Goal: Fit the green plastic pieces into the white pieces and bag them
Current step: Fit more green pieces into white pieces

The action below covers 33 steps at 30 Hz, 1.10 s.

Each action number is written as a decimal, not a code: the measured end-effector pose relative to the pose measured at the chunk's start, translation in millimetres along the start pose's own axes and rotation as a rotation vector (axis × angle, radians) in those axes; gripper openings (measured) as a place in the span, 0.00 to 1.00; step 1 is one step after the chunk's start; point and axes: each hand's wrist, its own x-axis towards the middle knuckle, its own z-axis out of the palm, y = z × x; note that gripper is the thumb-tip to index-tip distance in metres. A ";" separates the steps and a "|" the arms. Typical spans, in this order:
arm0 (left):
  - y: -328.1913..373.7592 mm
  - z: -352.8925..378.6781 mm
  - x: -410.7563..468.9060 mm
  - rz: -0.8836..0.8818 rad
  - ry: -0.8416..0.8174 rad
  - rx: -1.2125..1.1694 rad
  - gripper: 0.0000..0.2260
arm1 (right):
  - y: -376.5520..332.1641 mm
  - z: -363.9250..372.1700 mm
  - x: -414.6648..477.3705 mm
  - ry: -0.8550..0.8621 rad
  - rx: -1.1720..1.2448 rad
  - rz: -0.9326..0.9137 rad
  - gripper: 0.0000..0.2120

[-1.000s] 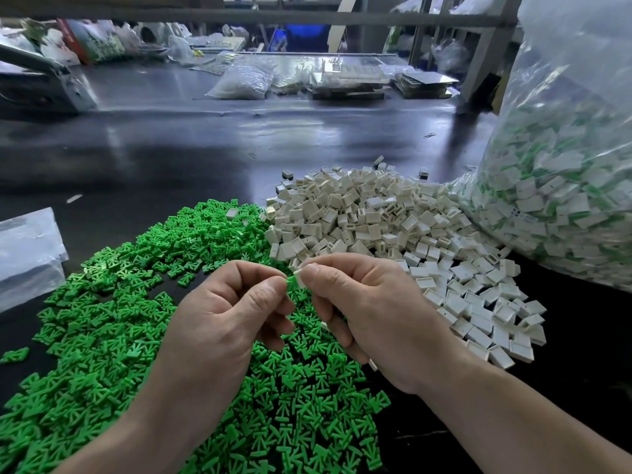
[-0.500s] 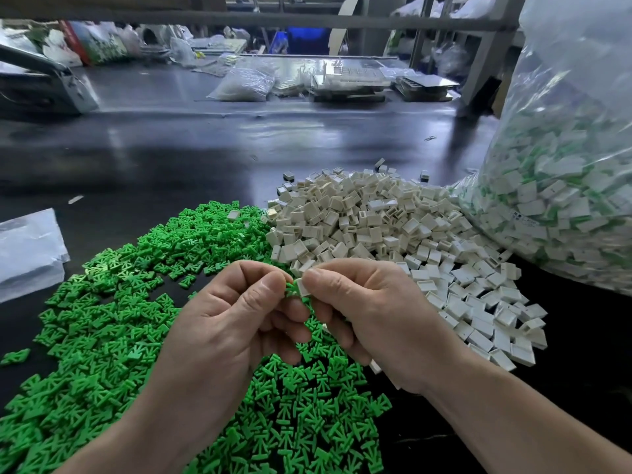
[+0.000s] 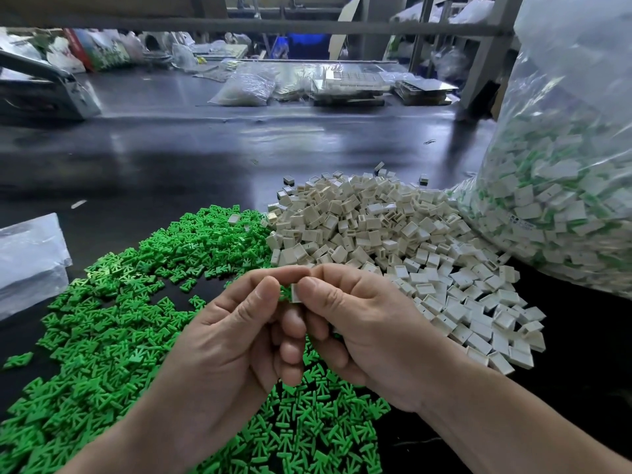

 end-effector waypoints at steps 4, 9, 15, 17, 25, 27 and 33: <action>-2.0 2.9 1.4 0.014 0.027 -0.018 0.21 | -1.4 3.4 -0.9 0.022 0.003 -0.014 0.11; -2.5 3.0 0.9 0.023 0.032 -0.007 0.20 | -2.6 5.5 -4.1 0.016 -0.043 -0.024 0.12; -0.9 3.2 0.0 0.003 0.042 0.029 0.20 | -3.8 4.8 -5.1 -0.007 -0.032 -0.005 0.12; 0.6 2.9 -0.2 -0.007 0.040 0.027 0.19 | -4.4 5.4 -5.2 -0.023 -0.025 0.005 0.11; 2.4 1.8 -1.9 -0.022 0.000 0.003 0.17 | -6.4 6.2 -6.4 -0.055 0.005 0.008 0.11; 2.1 2.2 -1.3 -0.019 0.023 0.009 0.18 | -6.4 6.7 -6.4 -0.051 -0.001 0.010 0.11; 3.4 3.2 -0.9 -0.013 0.046 0.012 0.19 | -5.8 9.1 -6.7 -0.046 0.027 0.012 0.13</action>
